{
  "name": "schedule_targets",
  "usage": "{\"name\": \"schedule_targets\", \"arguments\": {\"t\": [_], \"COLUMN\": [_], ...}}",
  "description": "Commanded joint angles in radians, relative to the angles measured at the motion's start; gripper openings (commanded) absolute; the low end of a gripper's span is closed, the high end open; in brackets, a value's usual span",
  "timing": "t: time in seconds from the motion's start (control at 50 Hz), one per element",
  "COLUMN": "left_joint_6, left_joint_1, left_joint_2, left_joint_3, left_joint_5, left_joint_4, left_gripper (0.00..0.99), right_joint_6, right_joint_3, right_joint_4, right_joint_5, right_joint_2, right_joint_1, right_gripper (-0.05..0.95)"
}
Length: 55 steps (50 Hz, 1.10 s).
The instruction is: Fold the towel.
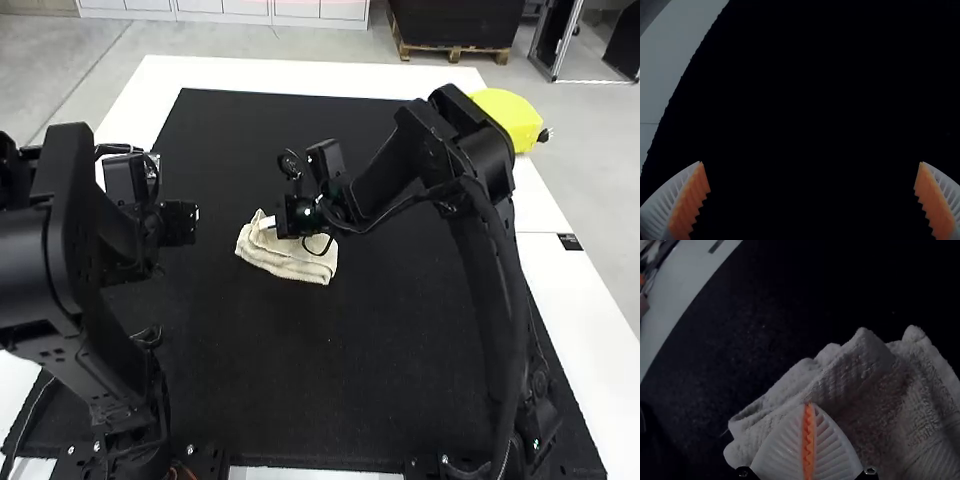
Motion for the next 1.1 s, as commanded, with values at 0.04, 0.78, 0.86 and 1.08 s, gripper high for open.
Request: {"name": "schedule_targets", "arguments": {"t": [0.04, 0.78, 0.86, 1.08], "left_joint_6": [-0.004, -0.03, -0.038, -0.067], "left_joint_1": [0.002, -0.001, -0.009, -0.076], "left_joint_2": [-0.016, -0.137, -0.153, -0.219], "left_joint_3": [0.02, 0.196, 0.252, 0.388], "left_joint_5": [0.007, 0.012, 0.014, 0.014], "left_joint_4": [0.01, -0.171, -0.22, -0.357], "left_gripper": [0.964, 0.964, 0.964, 0.964], "right_joint_6": [0.004, 0.03, 0.03, 0.021], "right_joint_3": [0.043, 0.183, 0.207, 0.221], "right_joint_4": [0.006, -0.242, -0.305, -0.448], "right_joint_5": [-0.001, 0.0, 0.014, 0.086], "right_joint_2": [0.04, -0.21, -0.281, -0.54], "right_joint_1": [0.035, -0.015, -0.031, -0.09], "right_gripper": [-0.03, -0.02, -0.02, 0.35]}}
